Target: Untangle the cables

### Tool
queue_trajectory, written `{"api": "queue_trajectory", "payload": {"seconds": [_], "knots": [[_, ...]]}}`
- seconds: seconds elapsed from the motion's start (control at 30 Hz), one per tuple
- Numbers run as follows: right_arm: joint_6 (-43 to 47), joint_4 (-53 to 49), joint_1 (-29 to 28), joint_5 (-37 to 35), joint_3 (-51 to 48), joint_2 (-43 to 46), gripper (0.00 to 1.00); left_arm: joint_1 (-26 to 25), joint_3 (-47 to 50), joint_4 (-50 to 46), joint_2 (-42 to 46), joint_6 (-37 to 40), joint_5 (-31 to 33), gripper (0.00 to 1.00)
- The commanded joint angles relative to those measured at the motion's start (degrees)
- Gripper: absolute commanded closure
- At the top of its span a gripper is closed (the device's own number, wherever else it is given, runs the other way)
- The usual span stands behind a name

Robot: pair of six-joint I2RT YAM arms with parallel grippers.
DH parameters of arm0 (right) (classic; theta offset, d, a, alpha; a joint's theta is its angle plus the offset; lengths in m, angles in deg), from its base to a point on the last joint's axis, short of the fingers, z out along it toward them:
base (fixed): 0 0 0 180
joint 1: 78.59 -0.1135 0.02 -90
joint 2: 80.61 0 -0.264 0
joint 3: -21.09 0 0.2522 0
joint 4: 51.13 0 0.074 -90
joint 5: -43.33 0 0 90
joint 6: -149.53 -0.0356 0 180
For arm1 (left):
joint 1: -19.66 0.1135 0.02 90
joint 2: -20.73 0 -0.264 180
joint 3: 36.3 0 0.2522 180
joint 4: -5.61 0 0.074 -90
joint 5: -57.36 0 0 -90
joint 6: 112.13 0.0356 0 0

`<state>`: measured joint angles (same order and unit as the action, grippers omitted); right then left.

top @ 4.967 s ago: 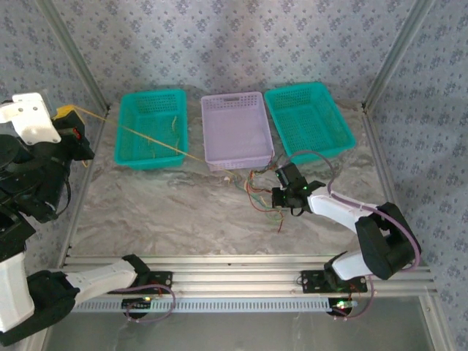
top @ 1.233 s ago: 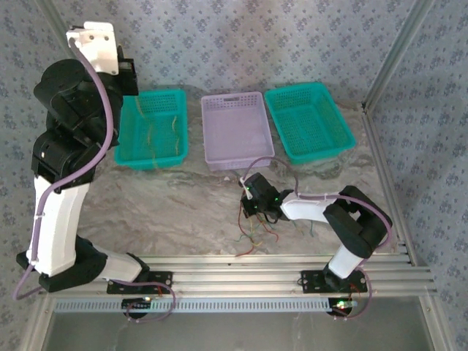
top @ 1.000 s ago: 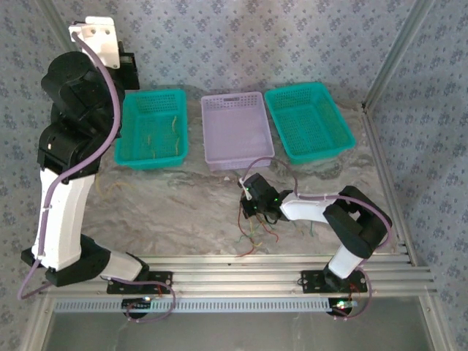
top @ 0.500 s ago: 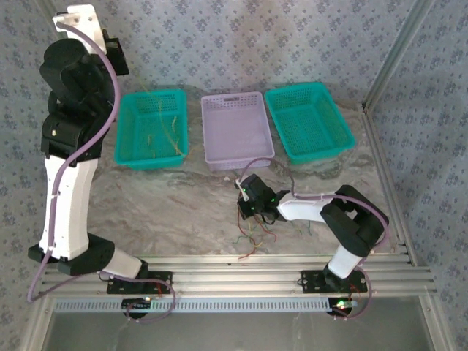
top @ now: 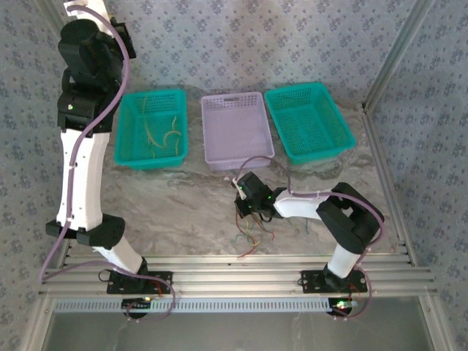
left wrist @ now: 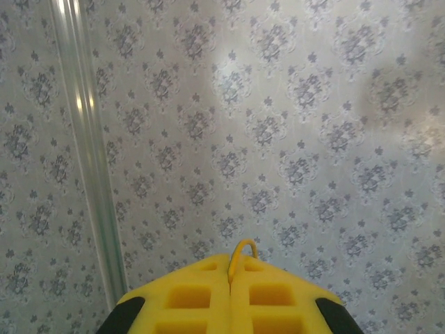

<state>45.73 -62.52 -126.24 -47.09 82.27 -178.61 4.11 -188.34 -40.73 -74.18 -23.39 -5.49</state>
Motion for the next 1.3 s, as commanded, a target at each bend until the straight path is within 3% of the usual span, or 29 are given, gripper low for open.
{"api": "queue_trajectory", "payload": {"seconds": [0.0, 0.47, 1.0, 1.27], "knots": [[1.14, -4.23, -0.38, 2.05, 0.33, -3.78, 1.00, 1.86, -0.10, 2.08, -1.44, -2.08, -1.57, 1.00], [0.19, -3.66, -0.94, 4.87, 2.50, -7.04, 1.00, 6.14, 13.66, 6.25, -7.44, -8.63, -5.47, 1.00], [1.85, -8.35, -4.77, 4.53, 5.01, 2.63, 1.00, 6.75, 31.15, 5.03, -13.05, -25.00, -10.33, 1.00], [2.10, -9.53, -5.60, 3.71, 5.15, 5.74, 1.00, 6.69, 35.28, 4.38, -17.74, -28.17, -13.30, 0.83]]}}
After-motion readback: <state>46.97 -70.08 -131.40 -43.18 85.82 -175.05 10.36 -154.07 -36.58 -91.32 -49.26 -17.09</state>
